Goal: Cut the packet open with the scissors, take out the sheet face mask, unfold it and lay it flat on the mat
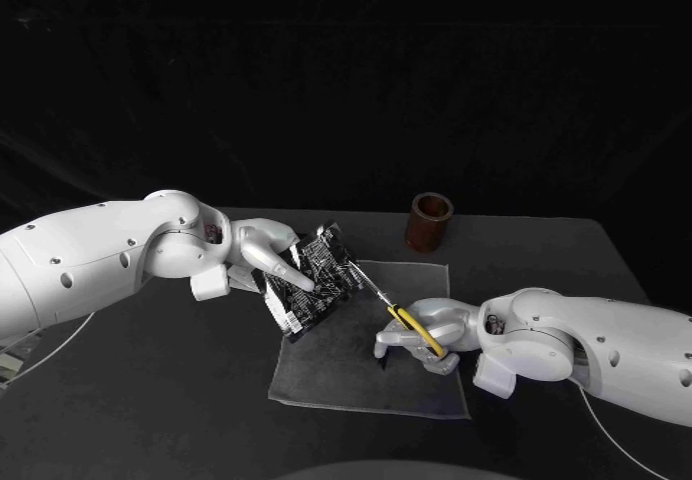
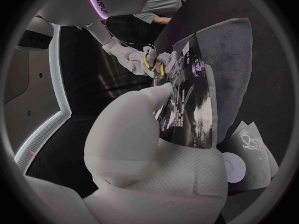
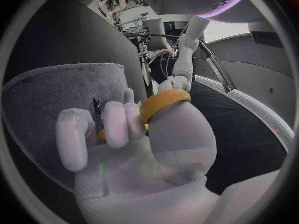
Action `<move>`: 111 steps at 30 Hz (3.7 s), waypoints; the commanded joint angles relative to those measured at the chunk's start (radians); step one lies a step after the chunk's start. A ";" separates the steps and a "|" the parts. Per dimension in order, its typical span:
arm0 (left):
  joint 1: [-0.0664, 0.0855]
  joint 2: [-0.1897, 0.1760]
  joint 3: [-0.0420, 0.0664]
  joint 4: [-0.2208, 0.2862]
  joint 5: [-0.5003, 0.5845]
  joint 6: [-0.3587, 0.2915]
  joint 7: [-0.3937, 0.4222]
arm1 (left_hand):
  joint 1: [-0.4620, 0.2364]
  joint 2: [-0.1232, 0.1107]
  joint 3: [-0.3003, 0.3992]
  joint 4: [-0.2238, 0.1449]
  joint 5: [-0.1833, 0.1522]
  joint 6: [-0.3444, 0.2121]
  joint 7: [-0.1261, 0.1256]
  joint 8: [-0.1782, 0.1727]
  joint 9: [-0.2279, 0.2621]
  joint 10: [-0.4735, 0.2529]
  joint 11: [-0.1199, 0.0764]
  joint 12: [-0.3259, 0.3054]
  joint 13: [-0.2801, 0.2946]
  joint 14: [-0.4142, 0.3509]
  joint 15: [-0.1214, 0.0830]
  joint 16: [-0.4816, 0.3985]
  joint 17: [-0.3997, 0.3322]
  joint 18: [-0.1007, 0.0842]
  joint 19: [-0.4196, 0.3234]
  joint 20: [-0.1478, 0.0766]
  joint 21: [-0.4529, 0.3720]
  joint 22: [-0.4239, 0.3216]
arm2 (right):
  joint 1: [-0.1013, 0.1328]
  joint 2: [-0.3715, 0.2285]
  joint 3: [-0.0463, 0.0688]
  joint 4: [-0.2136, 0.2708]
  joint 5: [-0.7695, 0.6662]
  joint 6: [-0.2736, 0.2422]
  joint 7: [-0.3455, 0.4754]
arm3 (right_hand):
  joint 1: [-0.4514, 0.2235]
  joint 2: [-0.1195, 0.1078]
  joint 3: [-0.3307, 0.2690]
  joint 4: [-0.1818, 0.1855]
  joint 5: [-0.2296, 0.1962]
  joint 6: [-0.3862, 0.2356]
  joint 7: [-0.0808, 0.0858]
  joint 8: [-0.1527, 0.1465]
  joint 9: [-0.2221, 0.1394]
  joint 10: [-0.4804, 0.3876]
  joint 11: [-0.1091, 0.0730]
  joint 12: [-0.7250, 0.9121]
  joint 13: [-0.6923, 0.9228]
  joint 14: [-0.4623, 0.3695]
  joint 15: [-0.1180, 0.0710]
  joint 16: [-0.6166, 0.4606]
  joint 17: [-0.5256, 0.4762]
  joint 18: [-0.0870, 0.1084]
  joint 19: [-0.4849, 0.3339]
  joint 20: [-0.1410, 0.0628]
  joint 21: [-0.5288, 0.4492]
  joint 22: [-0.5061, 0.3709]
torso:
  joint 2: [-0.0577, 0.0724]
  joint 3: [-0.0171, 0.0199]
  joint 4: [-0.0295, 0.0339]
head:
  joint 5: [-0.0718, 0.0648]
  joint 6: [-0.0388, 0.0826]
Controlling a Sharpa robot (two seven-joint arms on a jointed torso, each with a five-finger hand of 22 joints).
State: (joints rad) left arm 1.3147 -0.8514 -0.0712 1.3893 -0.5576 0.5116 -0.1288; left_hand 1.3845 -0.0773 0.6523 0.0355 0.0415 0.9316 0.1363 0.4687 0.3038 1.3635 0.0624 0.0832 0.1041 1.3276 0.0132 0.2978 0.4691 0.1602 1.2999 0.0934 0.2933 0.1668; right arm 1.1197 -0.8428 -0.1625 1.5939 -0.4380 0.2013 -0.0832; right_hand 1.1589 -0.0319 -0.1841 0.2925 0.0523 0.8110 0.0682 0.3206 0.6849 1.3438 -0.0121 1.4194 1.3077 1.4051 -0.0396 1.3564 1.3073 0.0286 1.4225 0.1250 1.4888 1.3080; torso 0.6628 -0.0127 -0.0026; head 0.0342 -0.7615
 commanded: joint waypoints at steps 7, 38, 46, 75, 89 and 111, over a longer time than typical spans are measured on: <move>-0.001 0.005 0.000 0.005 0.003 0.037 0.004 | 0.003 0.003 0.007 0.001 0.007 0.006 0.001 0.002 0.160 0.008 0.002 0.003 0.002 0.000 -0.009 0.005 0.002 0.017 0.003 -0.006 0.004 0.001 | 0.005 0.012 0.005 -0.017 0.001 -0.010 0.061 | 0.004 -0.007 -0.015 0.000 -0.003 -0.556 0.105 0.032 -0.008 0.226 0.088 0.149 0.261 0.157 0.044 0.177 0.241 0.034 -0.041 -0.010 -0.027 -0.024 | -0.001 0.0003 -0.0008 | -0.001 0.001; -0.001 0.007 0.000 -0.009 0.003 0.053 0.003 | 0.002 0.002 0.008 0.002 0.007 0.007 0.000 0.001 0.163 0.009 0.002 0.003 0.002 0.000 -0.010 0.005 0.005 0.017 0.003 -0.007 0.006 0.003 | 0.010 -0.002 0.005 -0.031 -0.031 0.155 0.091 | 0.117 0.057 -0.169 -0.010 -0.003 -0.473 0.116 0.187 -0.191 -0.194 0.108 -1.211 -0.811 -0.173 0.075 -1.083 -0.542 0.155 -0.404 0.013 -0.524 -0.740 | 0.000 0.0007 -0.0003 | -0.003 0.004; -0.001 0.006 0.000 -0.009 0.003 0.065 0.000 | 0.002 0.002 0.008 0.002 0.007 0.007 0.000 0.001 0.163 0.009 0.002 0.003 0.002 0.000 -0.010 0.005 0.005 0.017 0.003 -0.007 0.006 0.003 | 0.012 0.001 0.005 -0.032 -0.023 0.175 0.092 | 0.126 0.064 -0.190 -0.010 -0.004 -0.513 0.137 0.220 -0.229 -0.292 0.147 -1.320 -0.957 -0.297 0.119 -1.240 -0.656 0.154 -0.355 0.048 -0.639 -0.829 | 0.000 0.0001 -0.0006 | -0.001 0.002; -0.001 0.012 0.000 -0.030 0.016 0.151 -0.031 | 0.000 0.006 0.010 0.006 0.007 0.007 0.001 -0.002 0.168 0.011 0.002 0.003 0.004 0.001 -0.009 0.006 0.012 0.017 0.002 -0.006 0.010 0.005 | 0.018 0.003 0.005 -0.067 -0.054 0.346 0.083 | 0.167 0.055 -0.178 -0.019 -0.003 -0.558 0.130 0.303 -0.270 -0.430 0.209 -1.340 -1.138 -0.525 0.185 -1.292 -0.853 0.156 -0.286 0.107 -0.695 -0.904 | -0.001 0.0015 0.0001 | 0.003 -0.005; 0.000 0.025 0.000 -0.049 0.039 0.178 -0.060 | -0.006 0.017 0.014 0.019 0.007 -0.004 -0.002 -0.009 0.182 0.032 -0.003 0.017 0.016 0.016 -0.015 0.024 0.035 0.019 0.011 -0.008 0.022 0.013 | 0.021 0.017 0.005 -0.086 -0.012 0.347 0.112 | 0.177 0.070 -0.188 -0.024 -0.003 -0.485 0.121 0.329 -0.287 -0.435 0.211 -1.332 -1.165 -0.539 0.188 -1.285 -0.885 0.157 -0.286 0.111 -0.695 -0.913 | -0.001 0.0006 -0.0005 | 0.004 -0.005; 0.000 0.026 0.000 -0.048 0.041 0.197 -0.060 | -0.006 0.015 0.015 0.018 0.007 -0.002 -0.004 -0.009 0.187 0.035 -0.005 0.020 0.019 0.019 -0.017 0.029 0.041 0.020 0.014 -0.009 0.026 0.015 | 0.023 0.025 0.007 -0.092 0.001 0.374 0.089 | 0.164 0.004 -0.119 -0.003 -0.003 -0.593 0.135 0.321 -0.336 -0.581 0.255 -1.338 -1.232 -0.657 0.228 -1.289 -0.968 0.156 -0.321 0.146 -0.692 -0.935 | -0.001 0.0003 -0.0014 | 0.006 -0.009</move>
State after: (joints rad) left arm 1.3159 -0.8257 -0.0694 1.3395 -0.5164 0.6693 -0.1840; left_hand 1.3742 -0.0707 0.6665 0.0498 0.0446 0.9233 0.1282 0.4601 0.3392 1.3852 0.0661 0.0988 0.1211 1.3421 0.0022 0.3203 0.5090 0.1628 1.3071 0.0868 0.3134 0.1803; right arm 1.1397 -0.8147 -0.1590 1.5045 -0.4600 0.5447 -0.0015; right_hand 1.3270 -0.0127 -0.3088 0.2886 0.0525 0.3340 0.1861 0.6376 0.3494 0.7701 0.2418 0.0758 0.0770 0.7612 0.1794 0.0688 0.3414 0.0487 1.1032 0.2709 0.7949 0.3734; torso 0.6622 -0.0128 -0.0031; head 0.0397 -0.7694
